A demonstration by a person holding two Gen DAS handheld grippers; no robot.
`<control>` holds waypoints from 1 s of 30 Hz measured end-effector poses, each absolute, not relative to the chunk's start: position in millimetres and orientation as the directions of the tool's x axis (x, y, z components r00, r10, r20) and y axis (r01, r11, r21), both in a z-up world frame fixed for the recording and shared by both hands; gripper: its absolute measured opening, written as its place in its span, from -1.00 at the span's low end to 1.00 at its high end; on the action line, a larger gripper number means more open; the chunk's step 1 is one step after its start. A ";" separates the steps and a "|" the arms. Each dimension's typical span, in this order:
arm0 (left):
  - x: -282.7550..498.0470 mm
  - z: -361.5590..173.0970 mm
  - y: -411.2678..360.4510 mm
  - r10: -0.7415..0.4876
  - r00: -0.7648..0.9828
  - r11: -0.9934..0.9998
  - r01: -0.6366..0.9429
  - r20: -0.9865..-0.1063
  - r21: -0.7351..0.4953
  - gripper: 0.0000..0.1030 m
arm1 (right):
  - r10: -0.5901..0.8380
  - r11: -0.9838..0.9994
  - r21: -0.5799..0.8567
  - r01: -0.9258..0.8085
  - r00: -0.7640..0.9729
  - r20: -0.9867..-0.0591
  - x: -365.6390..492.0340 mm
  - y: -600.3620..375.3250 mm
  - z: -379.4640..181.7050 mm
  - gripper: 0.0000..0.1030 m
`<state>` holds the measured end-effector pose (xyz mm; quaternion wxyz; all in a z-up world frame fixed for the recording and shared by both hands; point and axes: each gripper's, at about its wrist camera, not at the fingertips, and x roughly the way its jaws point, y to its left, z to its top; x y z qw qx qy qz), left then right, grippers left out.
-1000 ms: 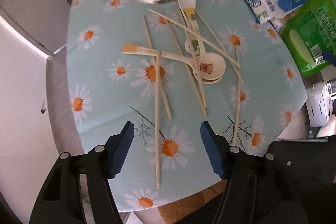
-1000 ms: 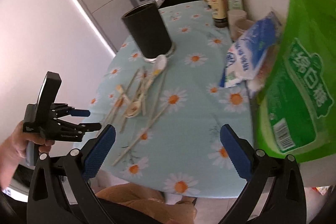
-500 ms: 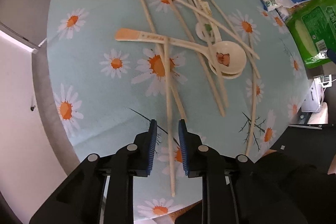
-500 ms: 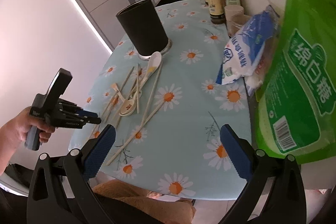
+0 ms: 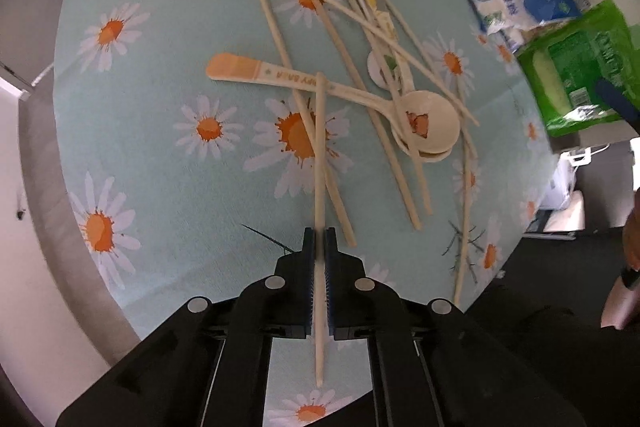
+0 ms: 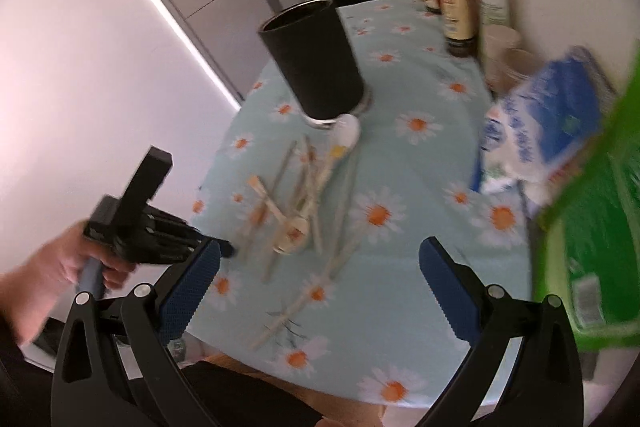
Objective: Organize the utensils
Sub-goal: 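Lower the left tool onto a wooden chopstick and close it, then grasp another wooden chopstick with the right tool while the left tool lifts its chopstick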
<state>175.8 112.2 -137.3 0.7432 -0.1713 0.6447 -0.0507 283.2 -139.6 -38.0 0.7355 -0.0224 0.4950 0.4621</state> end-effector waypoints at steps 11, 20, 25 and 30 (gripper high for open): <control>122.6 -103.5 140.2 -0.356 0.376 0.883 -0.164 -0.856 -0.440 -0.93 | 0.455 0.478 0.331 -0.814 -0.093 -0.886 314.8 -7.3 -59.7 0.06; 95.5 -99.7 151.8 -0.315 0.477 0.864 -0.213 -0.820 -0.456 -0.93 | 0.149 0.391 0.155 -0.907 -0.104 -0.983 327.1 72.4 -100.4 -0.33; 89.5 -103.2 149.6 -0.323 0.505 0.847 -0.223 -0.800 -0.483 -0.93 | 0.037 0.343 0.067 -0.937 -0.058 -0.998 326.3 102.9 -121.6 -0.42; 82.7 -105.8 154.9 -0.347 0.535 0.824 -0.218 -0.771 -0.523 -0.93 | -0.074 0.330 0.010 -0.944 -0.037 -0.997 329.8 123.0 -136.3 -0.43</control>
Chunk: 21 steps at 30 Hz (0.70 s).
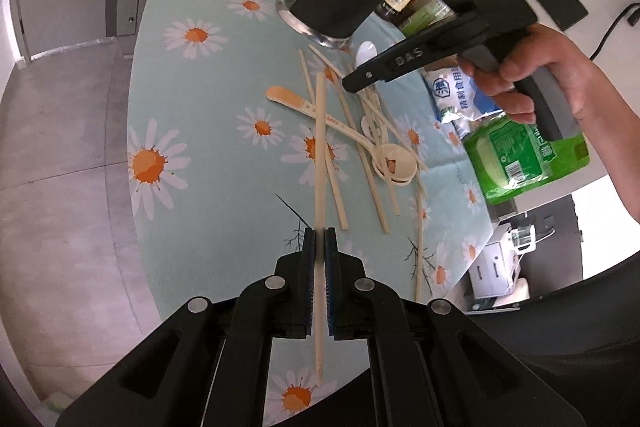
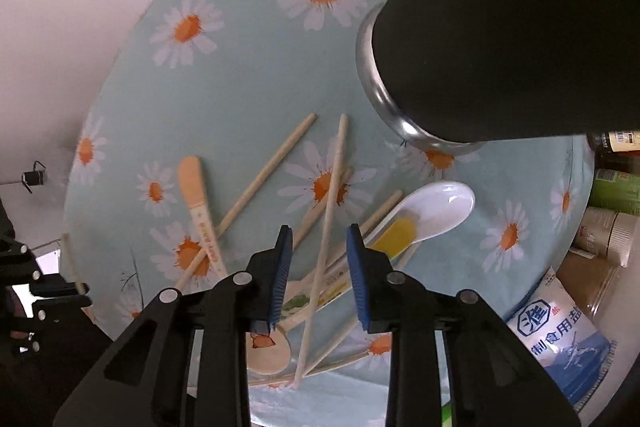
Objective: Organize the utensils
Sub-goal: 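Grasp another wooden chopstick with the right tool while the left tool lifts its chopstick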
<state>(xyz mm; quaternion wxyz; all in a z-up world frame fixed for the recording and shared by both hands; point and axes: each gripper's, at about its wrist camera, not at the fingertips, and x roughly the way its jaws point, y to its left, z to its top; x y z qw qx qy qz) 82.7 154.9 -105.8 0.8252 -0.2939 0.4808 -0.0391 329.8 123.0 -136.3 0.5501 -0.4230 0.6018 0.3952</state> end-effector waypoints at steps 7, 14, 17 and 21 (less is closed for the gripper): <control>83.1 -113.7 162.6 -0.385 0.529 0.809 -0.201 -0.757 -0.552 -0.93 | -0.138 0.328 -0.021 -0.944 -0.026 -0.990 341.2 154.4 -158.3 -0.62; 85.7 -115.2 166.0 -0.414 0.519 0.811 -0.164 -0.748 -0.562 -0.93 | -0.168 0.347 -0.019 -0.938 -0.043 -0.985 341.2 163.0 -173.9 -0.65; 88.0 -114.7 164.7 -0.427 0.511 0.811 -0.150 -0.746 -0.566 -0.93 | -0.180 0.345 -0.027 -0.938 -0.038 -0.983 341.5 161.9 -169.3 -0.78; 90.0 -109.6 163.6 -0.444 0.507 0.811 -0.124 -0.739 -0.572 -0.93 | -0.178 0.364 -0.015 -0.931 -0.053 -0.983 342.8 165.7 -172.0 -0.85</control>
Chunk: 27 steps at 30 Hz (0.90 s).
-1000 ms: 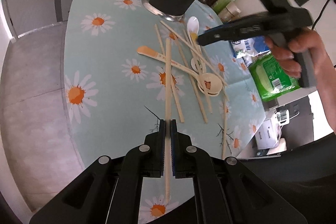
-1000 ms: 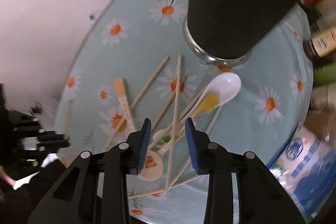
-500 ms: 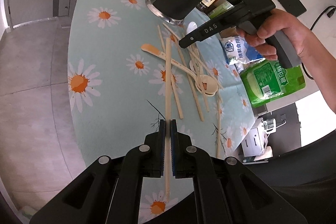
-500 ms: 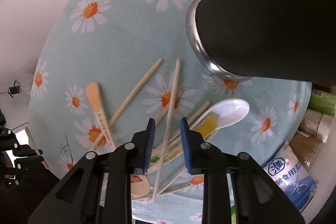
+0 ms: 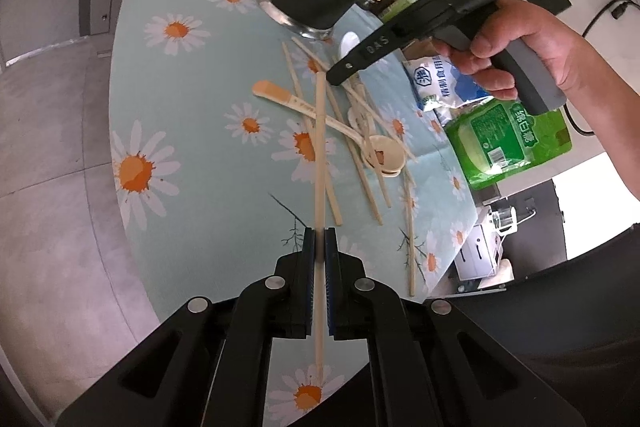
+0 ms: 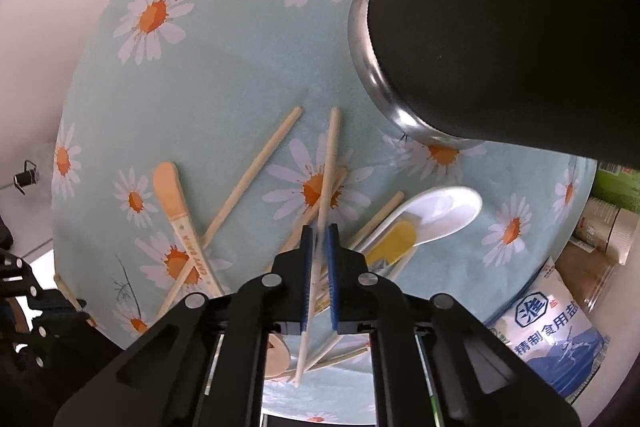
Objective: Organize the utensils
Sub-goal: 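Grasp another wooden chopstick with the right tool while the left tool lifts its chopstick, then carry both chopsticks upright over the black utensil holder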
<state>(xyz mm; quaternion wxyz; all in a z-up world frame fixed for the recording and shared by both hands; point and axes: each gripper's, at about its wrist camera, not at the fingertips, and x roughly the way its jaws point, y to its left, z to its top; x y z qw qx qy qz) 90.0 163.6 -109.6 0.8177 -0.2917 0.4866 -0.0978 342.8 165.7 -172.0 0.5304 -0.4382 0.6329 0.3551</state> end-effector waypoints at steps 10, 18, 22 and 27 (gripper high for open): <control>91.3 -111.4 165.5 -0.466 0.503 0.801 -0.111 -0.728 -0.589 -0.93 | -0.122 0.417 0.016 -0.909 -0.074 -0.990 343.9 149.5 -148.7 -0.89; 110.1 -95.8 166.0 -0.417 0.556 0.811 -0.131 -0.719 -0.571 -0.93 | 0.102 0.434 0.166 -0.886 -0.135 -0.986 345.7 110.6 -102.7 -0.89; 126.8 -79.8 159.8 -0.362 0.591 0.834 -0.141 -0.721 -0.534 -0.93 | 0.226 0.426 0.253 -0.869 -0.169 -0.959 347.8 81.8 -91.6 -0.89; 148.7 -65.9 149.7 -0.311 0.612 0.849 -0.164 -0.727 -0.502 -0.93 | 0.341 0.376 0.301 -0.876 -0.171 -0.924 346.0 51.8 -86.7 -0.89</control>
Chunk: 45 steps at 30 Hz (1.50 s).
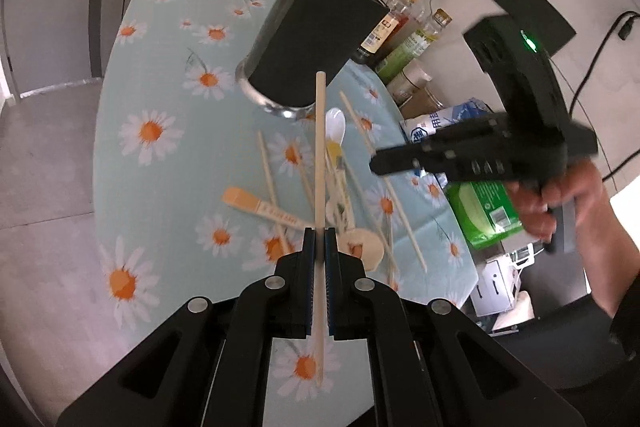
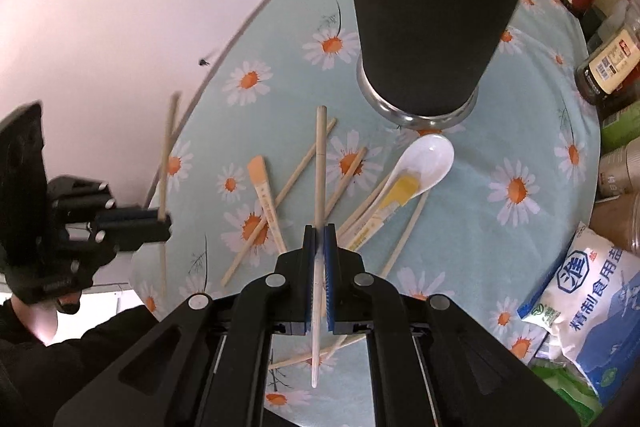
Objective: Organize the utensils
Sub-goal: 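Carry both chopsticks upright over the black utensil holder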
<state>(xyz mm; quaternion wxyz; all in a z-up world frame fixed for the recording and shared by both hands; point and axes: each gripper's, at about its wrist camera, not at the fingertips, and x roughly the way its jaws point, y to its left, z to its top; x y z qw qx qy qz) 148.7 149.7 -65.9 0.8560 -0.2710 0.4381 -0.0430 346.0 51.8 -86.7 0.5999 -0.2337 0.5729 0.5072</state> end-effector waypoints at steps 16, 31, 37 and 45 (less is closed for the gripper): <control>179.3 -35.5 124.0 -0.196 0.708 0.834 -0.244 -0.679 -0.495 -0.93 | 0.670 0.296 0.561 -0.773 -0.250 -0.699 368.9 -1.8 -64.0 -0.89; 190.4 18.5 129.7 -0.079 0.879 0.856 -0.181 -0.470 -0.484 -0.93 | 0.870 0.236 0.583 -0.777 -0.098 -0.483 395.3 -26.3 3.2 -0.89; 200.2 43.4 140.7 -0.075 0.923 0.867 -0.127 -0.377 -0.482 -0.93 | 0.905 0.276 0.553 -0.786 0.019 -0.425 412.4 -19.4 29.2 -0.89; 223.3 71.7 153.9 -0.033 0.955 0.898 -0.102 -0.295 -0.428 -0.93 | 0.930 0.298 0.512 -0.806 0.125 -0.346 425.3 -7.7 66.3 -0.89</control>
